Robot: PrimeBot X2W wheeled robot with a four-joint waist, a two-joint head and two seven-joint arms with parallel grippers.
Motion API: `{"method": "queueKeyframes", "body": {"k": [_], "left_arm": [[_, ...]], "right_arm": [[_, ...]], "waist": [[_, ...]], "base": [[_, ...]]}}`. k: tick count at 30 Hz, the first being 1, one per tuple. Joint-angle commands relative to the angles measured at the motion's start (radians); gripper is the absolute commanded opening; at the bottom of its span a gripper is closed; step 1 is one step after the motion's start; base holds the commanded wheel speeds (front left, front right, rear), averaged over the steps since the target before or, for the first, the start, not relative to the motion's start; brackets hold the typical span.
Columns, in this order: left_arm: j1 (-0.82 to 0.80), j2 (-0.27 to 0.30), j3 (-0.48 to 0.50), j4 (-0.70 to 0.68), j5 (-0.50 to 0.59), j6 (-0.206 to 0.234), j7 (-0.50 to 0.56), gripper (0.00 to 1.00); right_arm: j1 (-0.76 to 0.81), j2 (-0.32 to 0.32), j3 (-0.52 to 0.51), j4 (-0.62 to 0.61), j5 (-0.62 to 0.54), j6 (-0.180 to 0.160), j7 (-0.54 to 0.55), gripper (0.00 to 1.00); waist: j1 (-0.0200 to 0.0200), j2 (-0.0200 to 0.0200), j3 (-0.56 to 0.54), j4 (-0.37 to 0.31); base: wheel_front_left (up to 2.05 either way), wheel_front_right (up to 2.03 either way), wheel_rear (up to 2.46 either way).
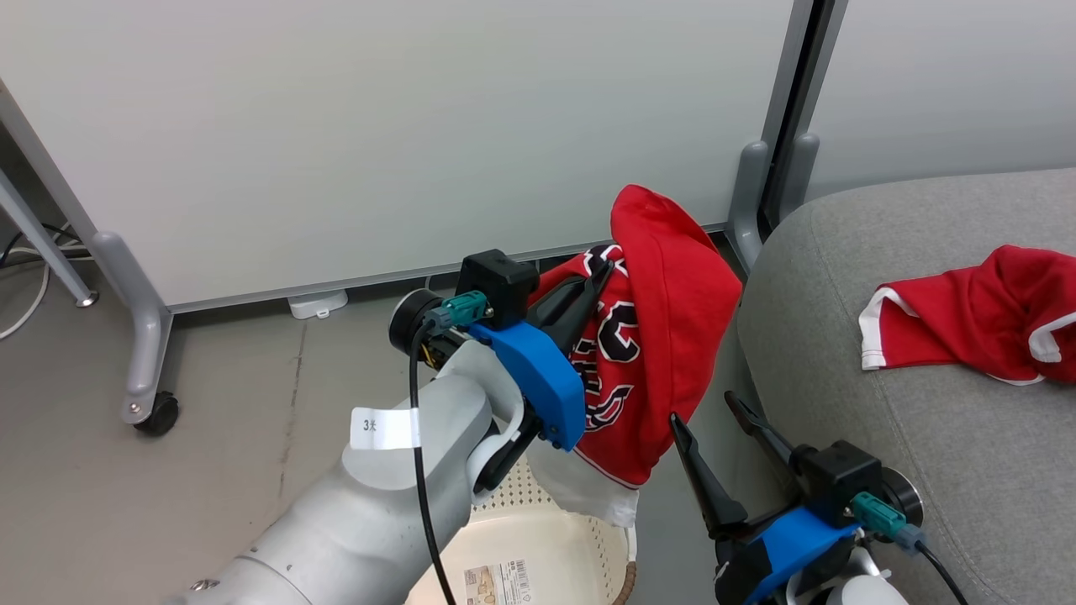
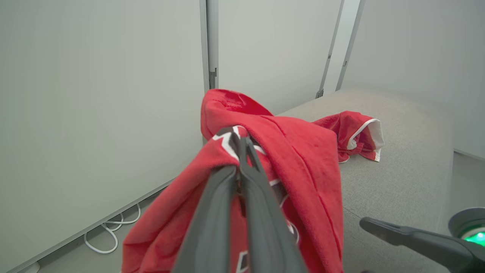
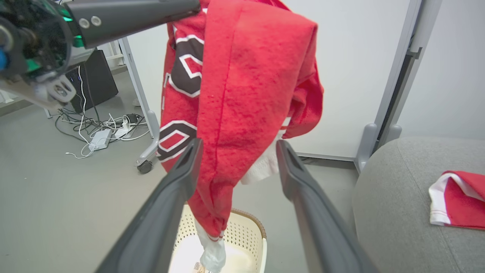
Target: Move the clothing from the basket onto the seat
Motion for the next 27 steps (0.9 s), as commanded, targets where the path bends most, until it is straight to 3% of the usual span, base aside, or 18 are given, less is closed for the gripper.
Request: {"method": "queueKeyframes", "body": {"k": [1, 12, 27], "left_arm": [[-0.01, 0.0, -0.001, 0.003, 0.001, -0.003, -0.005, 0.0], [-0.006, -0.003, 0.009, -0.013, 0.007, -0.003, -0.005, 0.0], [-0.017, -0.006, -0.015, -0.029, 0.0, -0.003, -0.005, 0.0]], "right_arm": [[0.012, -0.001, 0.003, 0.003, 0.006, 0.0, 0.001, 1.0], [-0.094, -0.001, 0.037, 0.101, 0.027, 0.0, 0.022, 1.0], [-0.303, -0.001, 0.089, 0.374, 0.073, 0.0, -0.036, 1.0]], "waist": [[0.0, -0.0001, 0.001, 0.0], [0.0, -0.0001, 0.022, 0.005], [0.0, -0.0001, 0.042, 0.023]], "base": [[0.0, 0.0, 0.0], [0.0, 0.0, 0.0], [0.0, 0.0, 0.0]]}}
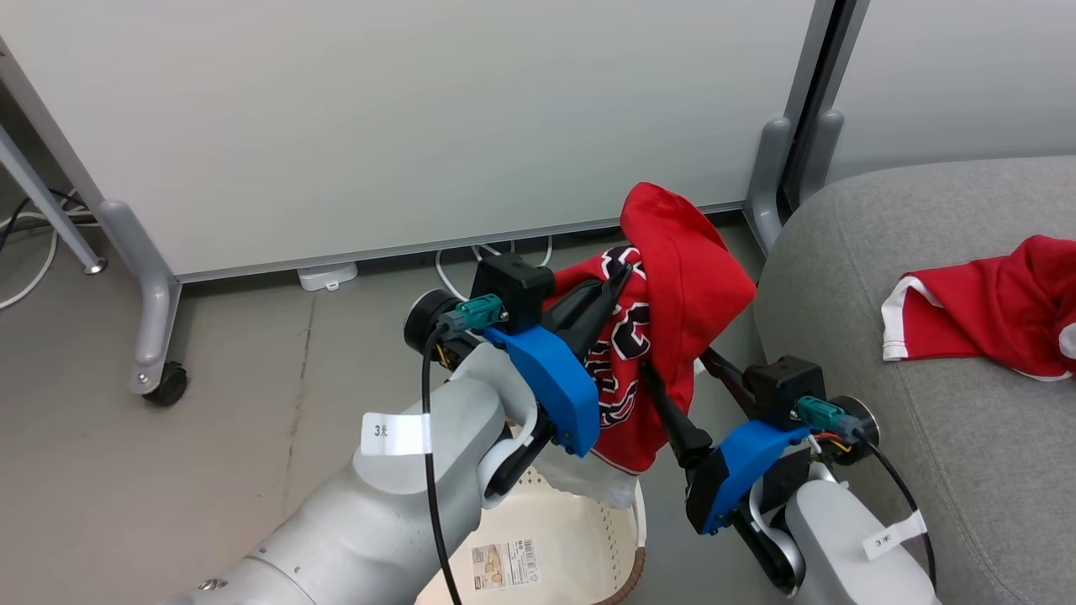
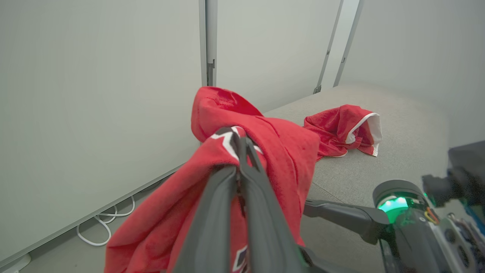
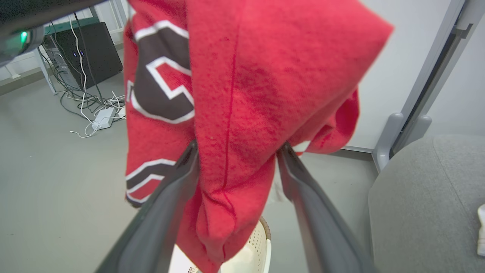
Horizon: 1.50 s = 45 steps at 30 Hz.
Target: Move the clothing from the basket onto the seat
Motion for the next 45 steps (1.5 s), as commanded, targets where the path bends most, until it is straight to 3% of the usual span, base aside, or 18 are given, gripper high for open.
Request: {"method": "queueKeyframes", "body": {"k": [1, 14, 15, 17, 35, 36, 37, 38, 39, 45], "left_arm": [[-0.017, 0.0, -0.003, -0.004, -0.001, -0.003, -0.005, 0.0], [-0.008, -0.001, -0.038, -0.028, -0.025, -0.003, -0.005, 0.0], [-0.008, -0.001, -0.04, -0.027, -0.026, -0.003, -0.005, 0.0], [-0.008, -0.001, -0.042, -0.023, -0.027, -0.003, -0.005, 0.0], [-0.006, -0.001, -0.025, 0.008, -0.019, -0.003, -0.005, 0.0], [-0.005, -0.001, -0.024, 0.01, -0.019, -0.003, -0.005, 0.15], [-0.004, -0.001, -0.023, 0.013, -0.018, -0.003, -0.005, 0.39], [-0.003, -0.001, -0.022, 0.014, -0.018, -0.003, -0.005, 0.66], [-0.003, -0.001, -0.021, 0.015, -0.018, -0.003, -0.005, 1.0], [-0.003, -0.001, -0.014, 0.022, -0.014, -0.003, -0.005, 1.0]], "right_arm": [[-0.015, -0.001, 0.003, 0.007, 0.004, 0.0, -0.007, 1.0], [-0.171, -0.001, 0.107, 0.234, 0.079, 0.0, -0.067, 1.0], [-0.177, -0.001, 0.115, 0.242, 0.087, 0.0, -0.071, 0.62], [-0.188, -0.001, 0.132, 0.251, 0.099, 0.0, -0.081, 0.0], [-0.23, -0.001, 0.174, 0.317, 0.158, 0.0, -0.113, 0.0], [-0.231, -0.001, 0.175, 0.319, 0.159, 0.0, -0.113, 0.0], [-0.231, -0.001, 0.176, 0.318, 0.163, 0.0, -0.114, 0.0], [-0.23, -0.001, 0.177, 0.318, 0.167, 0.0, -0.114, 0.0], [-0.23, -0.001, 0.179, 0.318, 0.169, 0.0, -0.115, 0.0], [-0.237, -0.001, 0.179, 0.313, 0.175, 0.0, -0.115, 0.0]], "waist": [[-0.0001, 0.0, 0.0, 0.001], [-0.0001, 0.0, -0.016, 0.015], [-0.0001, 0.0, -0.017, 0.014], [-0.0001, 0.0, -0.017, 0.013], [-0.0001, 0.0, -0.02, -0.001], [-0.0001, 0.0, -0.02, -0.002], [-0.0001, 0.0, -0.02, -0.002], [-0.0001, 0.0, -0.02, -0.002], [-0.0001, 0.0, -0.02, -0.003], [-0.0001, 0.0, -0.02, -0.005]], "base": [[0.0, 0.0, 0.0], [0.0, 0.0, 0.0], [0.0, 0.0, 0.0], [0.0, 0.0, 0.0], [0.0, 0.0, 0.0], [0.0, 0.0, 0.0], [0.0, 0.0, 0.0], [0.0, 0.0, 0.0], [0.0, 0.0, 0.0], [0.0, 0.0, 0.0]]}}
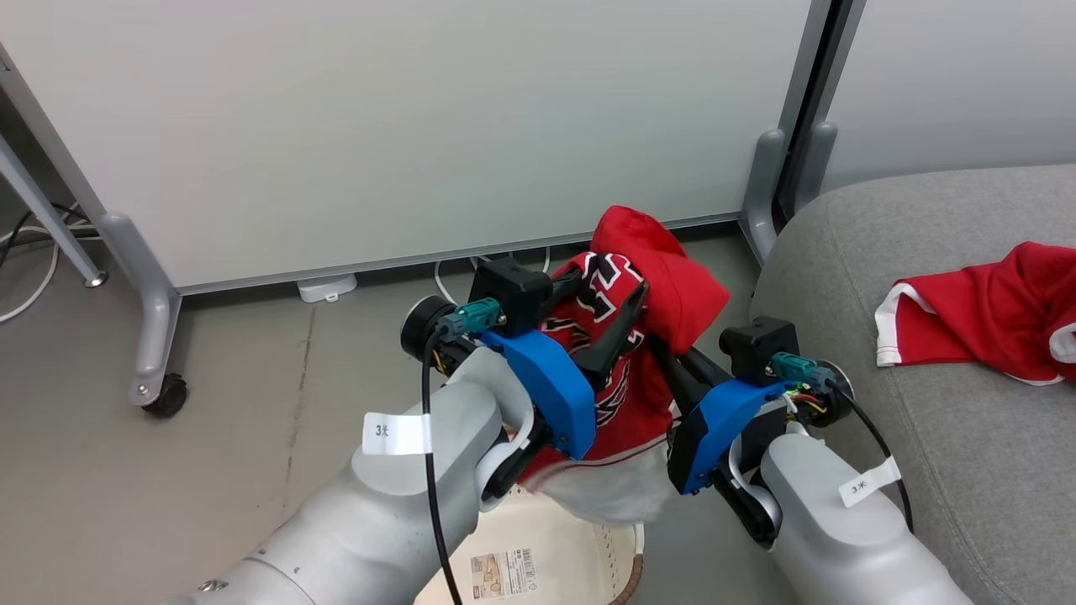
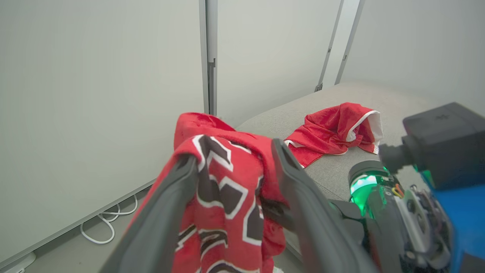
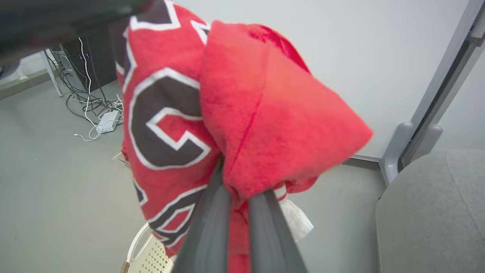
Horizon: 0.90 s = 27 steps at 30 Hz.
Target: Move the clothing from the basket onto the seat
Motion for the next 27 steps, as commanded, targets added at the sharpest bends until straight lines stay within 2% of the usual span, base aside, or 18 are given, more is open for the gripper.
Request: {"method": "queueKeyframes", "body": {"k": [1, 8, 12, 17, 27], "left_arm": [[-0.003, 0.0, 0.008, 0.003, 0.004, -0.003, -0.005, 1.0], [0.012, 0.0, 0.025, 0.0, 0.016, -0.003, -0.005, 1.0], [0.048, 0.015, 0.082, -0.022, 0.048, -0.003, -0.005, 1.0], [0.142, 0.051, 0.202, -0.098, 0.131, 0.007, -0.005, 1.0], [0.434, 0.122, 0.471, -0.32, 0.348, 0.002, -0.005, 1.0]], "right_arm": [[-0.014, -0.001, -0.003, -0.005, 0.002, 0.0, -0.005, 0.0], [-0.01, -0.001, -0.012, -0.014, -0.005, 0.0, -0.006, 0.0], [-0.009, -0.001, -0.019, -0.021, -0.007, 0.0, -0.006, 0.0], [-0.009, -0.001, -0.033, -0.032, -0.016, 0.0, -0.006, 0.0], [0.005, -0.001, -0.066, -0.057, -0.035, 0.0, -0.006, 0.0]], "waist": [[-0.0001, -0.0001, 0.001, 0.0], [-0.0001, -0.0001, 0.003, -0.002], [-0.0001, -0.0001, 0.007, -0.003], [-0.0001, -0.0001, 0.014, -0.001], [-0.0001, -0.0001, 0.02, 0.004]], "base": [[0.0, 0.0, 0.0], [0.0, 0.0, 0.0], [0.0, 0.0, 0.0], [0.0, 0.0, 0.0], [0.0, 0.0, 0.0]]}}
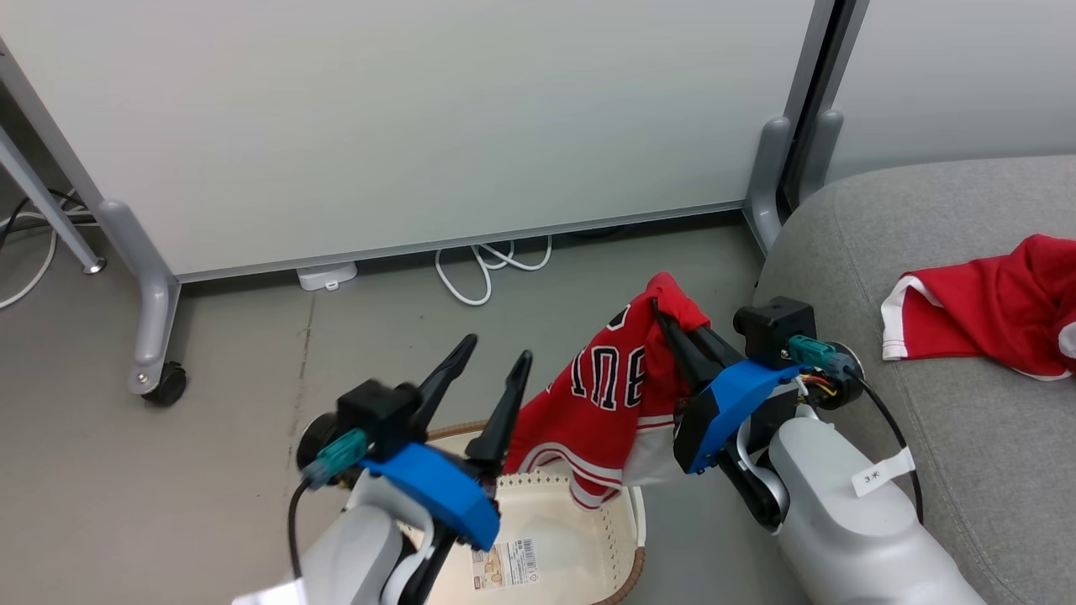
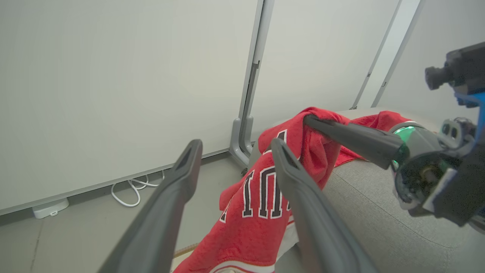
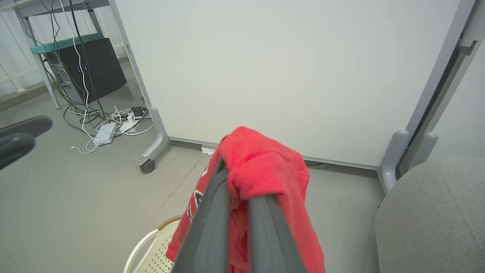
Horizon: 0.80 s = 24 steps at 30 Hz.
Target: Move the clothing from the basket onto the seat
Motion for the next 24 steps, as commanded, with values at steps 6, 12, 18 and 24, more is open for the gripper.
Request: {"method": "queueKeyframes", "body": {"k": [6, 12, 18, 24], "left_arm": [[0.16, -0.011, 0.164, -0.116, 0.114, -0.008, -0.004, 1.0], [0.236, -0.028, 0.214, -0.15, 0.171, -0.007, -0.004, 1.0], [0.247, -0.028, 0.222, -0.152, 0.176, -0.008, -0.004, 1.0], [0.242, -0.029, 0.222, -0.154, 0.177, -0.008, -0.004, 1.0]], "right_arm": [[0.019, 0.0, -0.017, -0.017, -0.016, 0.0, -0.005, 0.0], [0.025, 0.0, -0.015, -0.025, -0.011, 0.0, -0.005, 0.0], [0.03, 0.0, -0.008, -0.029, -0.003, 0.0, -0.005, 0.0], [0.024, -0.001, -0.008, -0.037, -0.002, 0.0, -0.005, 0.0]], "waist": [[0.0, 0.0, 0.0, 0.003], [0.0, 0.0, -0.001, 0.002], [0.0, 0.0, -0.001, -0.012], [0.0, 0.0, 0.005, -0.057]], "base": [[0.0, 0.0, 0.0], [0.0, 0.0, 0.0], [0.0, 0.0, 0.0], [0.0, 0.0, 0.0]]}}
